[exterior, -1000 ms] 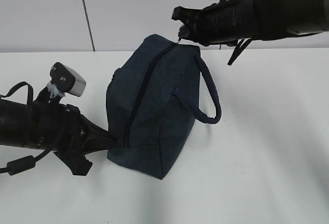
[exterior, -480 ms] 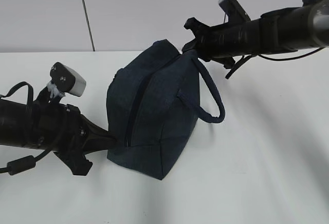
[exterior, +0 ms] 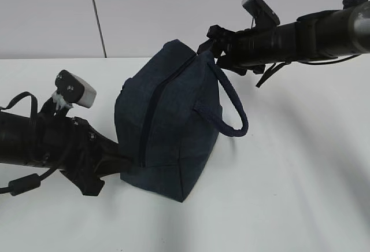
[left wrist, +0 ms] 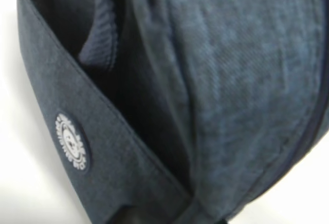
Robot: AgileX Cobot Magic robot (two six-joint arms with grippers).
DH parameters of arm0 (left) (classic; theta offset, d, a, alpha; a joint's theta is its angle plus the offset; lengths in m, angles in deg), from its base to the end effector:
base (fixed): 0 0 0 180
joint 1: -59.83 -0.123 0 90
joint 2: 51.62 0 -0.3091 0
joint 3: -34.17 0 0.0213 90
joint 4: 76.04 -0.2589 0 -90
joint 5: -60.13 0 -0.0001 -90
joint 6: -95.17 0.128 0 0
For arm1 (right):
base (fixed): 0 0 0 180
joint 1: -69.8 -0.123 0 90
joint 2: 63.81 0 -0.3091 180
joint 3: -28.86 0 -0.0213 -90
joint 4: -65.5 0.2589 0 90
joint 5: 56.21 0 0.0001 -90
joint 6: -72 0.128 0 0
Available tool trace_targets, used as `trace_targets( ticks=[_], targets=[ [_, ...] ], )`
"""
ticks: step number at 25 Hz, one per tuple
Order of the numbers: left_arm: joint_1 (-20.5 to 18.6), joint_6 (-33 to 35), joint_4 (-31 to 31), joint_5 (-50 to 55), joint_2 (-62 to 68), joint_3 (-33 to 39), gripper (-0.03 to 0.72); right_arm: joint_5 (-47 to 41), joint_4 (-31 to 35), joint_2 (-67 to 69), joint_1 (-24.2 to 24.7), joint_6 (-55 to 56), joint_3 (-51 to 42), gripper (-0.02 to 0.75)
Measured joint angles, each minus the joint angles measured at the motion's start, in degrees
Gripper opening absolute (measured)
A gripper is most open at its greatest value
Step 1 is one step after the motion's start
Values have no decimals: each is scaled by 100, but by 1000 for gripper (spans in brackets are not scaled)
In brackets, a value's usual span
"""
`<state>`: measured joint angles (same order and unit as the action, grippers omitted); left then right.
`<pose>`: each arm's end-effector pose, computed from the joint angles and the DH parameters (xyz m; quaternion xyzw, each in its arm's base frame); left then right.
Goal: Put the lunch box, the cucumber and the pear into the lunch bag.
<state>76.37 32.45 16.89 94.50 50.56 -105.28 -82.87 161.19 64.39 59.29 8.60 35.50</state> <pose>0.2726 -0.1563 0.1502 0.4029 0.8108 -0.2572 0.3379 0.5041 0.1517 0.1936 0.0484 0.8441 0.3670 0.3878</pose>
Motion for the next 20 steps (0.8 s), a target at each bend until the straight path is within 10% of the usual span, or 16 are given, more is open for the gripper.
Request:
trace_targets(
  ticks=[10,16,20],
  targets=[
    [0,-305,-1089,-128,-918,11,347,-185,-970,-995,0,-418,0,515],
    [0,-1983,-2363,-150,-1679,20,347,-567,-3134,-1581,0,919,0,505],
    [0,-4247,-4261,-129,-2340,40,340,-1208,-5328,-1988,0,2680,0,502]
  ],
)
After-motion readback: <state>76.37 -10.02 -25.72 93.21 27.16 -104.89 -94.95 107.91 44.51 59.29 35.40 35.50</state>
